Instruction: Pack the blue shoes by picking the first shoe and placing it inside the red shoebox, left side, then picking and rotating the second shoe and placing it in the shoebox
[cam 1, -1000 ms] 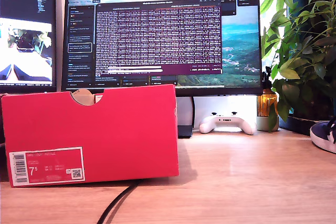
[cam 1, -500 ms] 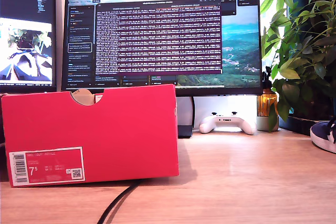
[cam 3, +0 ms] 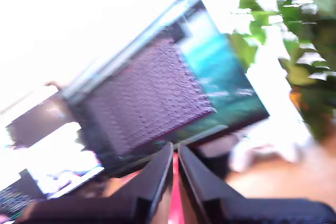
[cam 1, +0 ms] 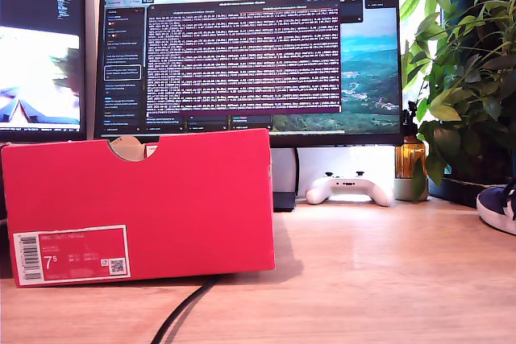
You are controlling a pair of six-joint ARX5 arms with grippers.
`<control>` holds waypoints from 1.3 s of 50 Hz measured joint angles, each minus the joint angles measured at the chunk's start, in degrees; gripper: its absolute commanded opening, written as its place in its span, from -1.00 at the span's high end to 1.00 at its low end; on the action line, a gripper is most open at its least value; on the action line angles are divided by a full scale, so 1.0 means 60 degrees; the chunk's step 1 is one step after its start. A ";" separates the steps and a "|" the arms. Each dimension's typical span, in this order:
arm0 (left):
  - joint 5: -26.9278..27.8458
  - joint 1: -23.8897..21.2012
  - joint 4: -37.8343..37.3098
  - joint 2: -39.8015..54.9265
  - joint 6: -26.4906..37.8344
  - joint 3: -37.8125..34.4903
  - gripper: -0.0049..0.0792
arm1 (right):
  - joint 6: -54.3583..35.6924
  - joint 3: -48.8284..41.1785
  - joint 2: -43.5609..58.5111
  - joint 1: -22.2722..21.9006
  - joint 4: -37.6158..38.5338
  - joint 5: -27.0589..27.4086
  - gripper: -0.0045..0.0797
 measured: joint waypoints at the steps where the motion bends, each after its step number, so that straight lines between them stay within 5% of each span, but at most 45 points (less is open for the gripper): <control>1: 0.0091 0.0000 0.0270 0.0000 -0.0025 0.0000 0.93 | 0.0007 0.0102 0.0004 0.0000 -0.0029 -0.0051 0.92; 18: 0.2073 0.0000 -0.0557 0.1217 0.1545 0.1789 0.93 | -0.1377 0.4164 0.2153 0.0000 -0.1872 -0.0729 0.92; 28: 0.2932 -0.0073 -0.2022 0.3446 0.4200 0.3727 0.93 | -0.2765 0.6601 0.5253 0.0000 -0.4186 -0.1118 0.92; 36: 0.2437 -0.0324 -0.4495 0.5049 0.5708 0.5195 0.93 | -0.3603 0.8342 0.7420 0.0000 -0.6189 -0.1056 0.92; 39: 0.1902 -0.0331 -0.5497 0.5472 0.7384 0.5737 0.93 | -0.3974 0.8776 0.8080 0.0000 -0.6805 -0.0867 0.92; 43: 0.1453 -0.0321 -0.6805 0.5861 0.8247 0.6393 0.93 | -0.4375 0.9111 0.8761 0.0000 -0.7282 -0.0514 0.92; 59: 0.1381 -0.1486 -1.1956 0.6874 0.8142 0.7348 0.93 | -0.4867 0.9227 1.0619 0.0000 -0.7428 0.0313 0.92; 65: 0.1133 -0.2025 -1.1996 0.7388 0.7184 0.7282 0.93 | -0.5053 0.9227 1.1147 0.0000 -0.7431 0.0390 0.92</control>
